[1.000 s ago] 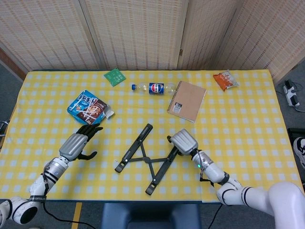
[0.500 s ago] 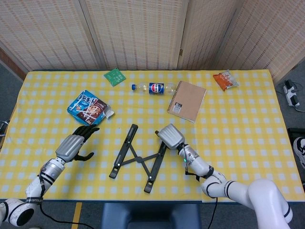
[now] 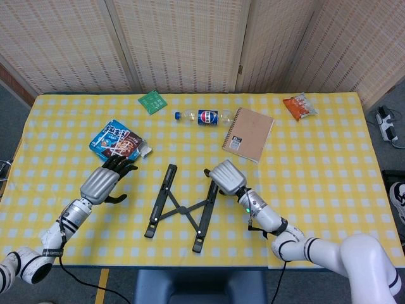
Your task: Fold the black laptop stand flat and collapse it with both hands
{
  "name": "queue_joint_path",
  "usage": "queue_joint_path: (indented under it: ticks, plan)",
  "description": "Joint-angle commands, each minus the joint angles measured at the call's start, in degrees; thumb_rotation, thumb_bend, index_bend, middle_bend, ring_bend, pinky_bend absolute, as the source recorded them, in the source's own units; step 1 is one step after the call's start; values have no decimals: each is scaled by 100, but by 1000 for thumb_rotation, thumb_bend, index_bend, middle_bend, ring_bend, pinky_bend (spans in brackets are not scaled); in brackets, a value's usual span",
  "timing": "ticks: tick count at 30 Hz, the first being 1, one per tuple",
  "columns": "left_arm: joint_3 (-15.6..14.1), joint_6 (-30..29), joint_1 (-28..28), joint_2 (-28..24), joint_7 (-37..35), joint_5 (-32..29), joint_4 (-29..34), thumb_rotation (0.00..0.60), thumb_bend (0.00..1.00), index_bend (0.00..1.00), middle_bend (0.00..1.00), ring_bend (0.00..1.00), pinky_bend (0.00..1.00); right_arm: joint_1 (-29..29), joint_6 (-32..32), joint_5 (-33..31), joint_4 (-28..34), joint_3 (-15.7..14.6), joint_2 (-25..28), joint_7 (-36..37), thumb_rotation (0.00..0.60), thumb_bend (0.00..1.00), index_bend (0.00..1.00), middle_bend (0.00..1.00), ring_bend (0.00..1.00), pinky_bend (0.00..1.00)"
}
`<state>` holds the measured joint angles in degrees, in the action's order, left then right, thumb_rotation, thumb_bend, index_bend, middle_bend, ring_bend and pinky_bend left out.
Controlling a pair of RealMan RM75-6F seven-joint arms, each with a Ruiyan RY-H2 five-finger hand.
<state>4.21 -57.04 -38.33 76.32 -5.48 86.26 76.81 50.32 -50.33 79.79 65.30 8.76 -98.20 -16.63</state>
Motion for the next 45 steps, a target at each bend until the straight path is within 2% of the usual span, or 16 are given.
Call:
queue_joint_path:
  ticks: [1, 4, 9, 13, 25, 36, 45]
  plan:
    - [18, -101, -354, 479, 213, 470, -762, 600, 226, 275, 219, 138, 72, -205, -299, 140, 1154, -67, 742, -198, 600, 121, 430, 708, 788, 700]
    - [-15, -112, -563, 782, 145, 697, -1249, 600, 207, 274, 223, 140, 80, -245, -337, 191, 1674, -137, 958, -413, 600, 121, 430, 708, 787, 700]
    - [-116, -168, -846, 1292, -36, 988, -2034, 600, 174, 240, 222, 135, 61, -263, -265, 239, 2094, -315, 1019, -757, 600, 120, 430, 710, 787, 700]
    - [-187, -144, -1018, 1602, -83, 1096, -2497, 600, 166, 188, 200, 105, 42, -222, -127, 214, 2174, -410, 920, -975, 600, 121, 430, 712, 790, 700]
    - [-495, -35, -1407, 2437, -404, 1313, -3911, 600, 159, 144, 181, 85, 11, -133, 87, 120, 2033, -511, 568, -1222, 600, 120, 430, 714, 787, 700]
    - [-640, 61, -1564, 2860, -665, 1263, -4533, 600, 157, 133, 172, 80, 0, -181, 129, 138, 2065, -658, 588, -1269, 600, 121, 430, 718, 788, 700]
    - [-713, 144, -1619, 2963, -792, 1203, -4736, 600, 157, 132, 172, 80, 0, -211, 108, 173, 2041, -682, 606, -1185, 600, 121, 430, 718, 790, 702]
